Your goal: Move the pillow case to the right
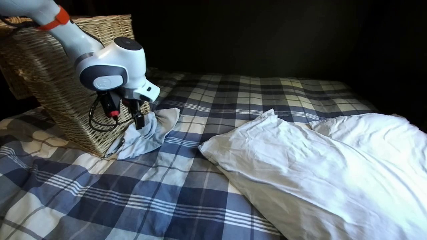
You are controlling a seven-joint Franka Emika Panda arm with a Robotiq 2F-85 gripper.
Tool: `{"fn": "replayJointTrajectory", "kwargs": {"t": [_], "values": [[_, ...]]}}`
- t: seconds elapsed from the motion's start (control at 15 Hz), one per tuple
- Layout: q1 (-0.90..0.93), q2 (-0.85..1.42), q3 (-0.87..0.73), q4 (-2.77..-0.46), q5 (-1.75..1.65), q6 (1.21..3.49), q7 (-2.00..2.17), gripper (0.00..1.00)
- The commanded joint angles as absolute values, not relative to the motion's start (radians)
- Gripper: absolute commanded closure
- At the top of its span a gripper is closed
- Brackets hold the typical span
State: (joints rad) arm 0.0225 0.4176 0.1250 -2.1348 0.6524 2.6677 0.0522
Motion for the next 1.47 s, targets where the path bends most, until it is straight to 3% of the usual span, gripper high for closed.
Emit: {"fn": "replayJointTrajectory", "kwargs": {"t": [0.0, 0.4, 0.87, 1.07, 1.4], "values": [[0.015, 0.415, 0.133, -2.135, 0.644, 2.667, 0.059, 0.00], [0.022, 0.410, 0.132, -2.134, 0.650, 2.690, 0.077, 0.00], [0.146, 0.485, -0.068, -2.104, 0.413, 2.845, 0.522, 0.00], [0.202, 0.520, -0.153, -2.064, 0.348, 2.774, 0.723, 0.00], [0.190, 0.584, -0.144, -1.948, 0.305, 2.576, 0.936, 0.00]]}}
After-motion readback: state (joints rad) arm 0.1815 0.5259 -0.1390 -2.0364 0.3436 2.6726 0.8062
